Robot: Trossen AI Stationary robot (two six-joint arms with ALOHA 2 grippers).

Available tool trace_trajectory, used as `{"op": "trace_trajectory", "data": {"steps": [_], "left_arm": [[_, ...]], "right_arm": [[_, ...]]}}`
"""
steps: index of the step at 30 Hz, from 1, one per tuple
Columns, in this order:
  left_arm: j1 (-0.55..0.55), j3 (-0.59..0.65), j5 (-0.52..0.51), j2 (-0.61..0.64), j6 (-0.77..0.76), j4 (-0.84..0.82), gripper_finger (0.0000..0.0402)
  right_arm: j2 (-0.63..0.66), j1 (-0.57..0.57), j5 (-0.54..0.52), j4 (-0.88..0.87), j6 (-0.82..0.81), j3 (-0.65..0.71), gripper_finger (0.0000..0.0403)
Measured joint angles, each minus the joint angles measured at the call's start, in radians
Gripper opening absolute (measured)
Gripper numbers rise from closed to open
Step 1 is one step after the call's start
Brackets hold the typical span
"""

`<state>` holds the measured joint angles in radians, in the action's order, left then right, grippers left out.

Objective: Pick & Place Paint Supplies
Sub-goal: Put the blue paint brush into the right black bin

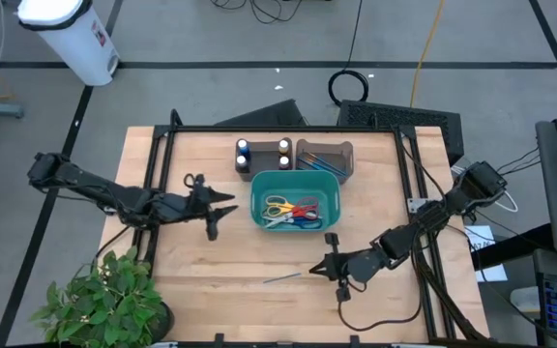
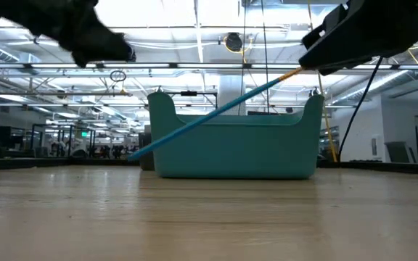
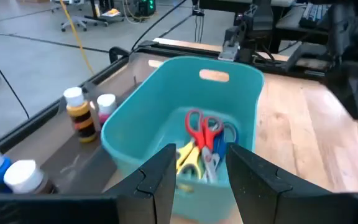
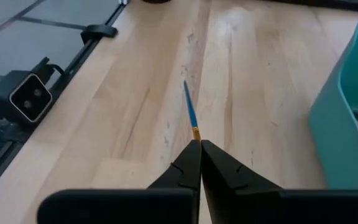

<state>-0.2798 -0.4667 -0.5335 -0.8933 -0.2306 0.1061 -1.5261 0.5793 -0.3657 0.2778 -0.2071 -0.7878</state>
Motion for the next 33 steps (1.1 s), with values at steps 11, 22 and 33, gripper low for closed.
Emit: {"op": "trace_trajectory", "data": {"steps": [11,22,33], "left_arm": [[0.0,0.283,-0.025,0.34,0.013,0.021,0.0147],[0.0,0.381,0.022,0.593,0.027,-0.034,0.0147],[0.0,0.381,0.191,0.675,0.045,-0.133,0.0147]], "right_arm": [[0.0,-0.006,0.0,0.017,0.03,0.0,0.0],[0.0,-0.006,0.0,0.017,0.036,0.0,0.0],[0.0,-0.006,0.0,0.026,0.036,0.0,0.0]]}}
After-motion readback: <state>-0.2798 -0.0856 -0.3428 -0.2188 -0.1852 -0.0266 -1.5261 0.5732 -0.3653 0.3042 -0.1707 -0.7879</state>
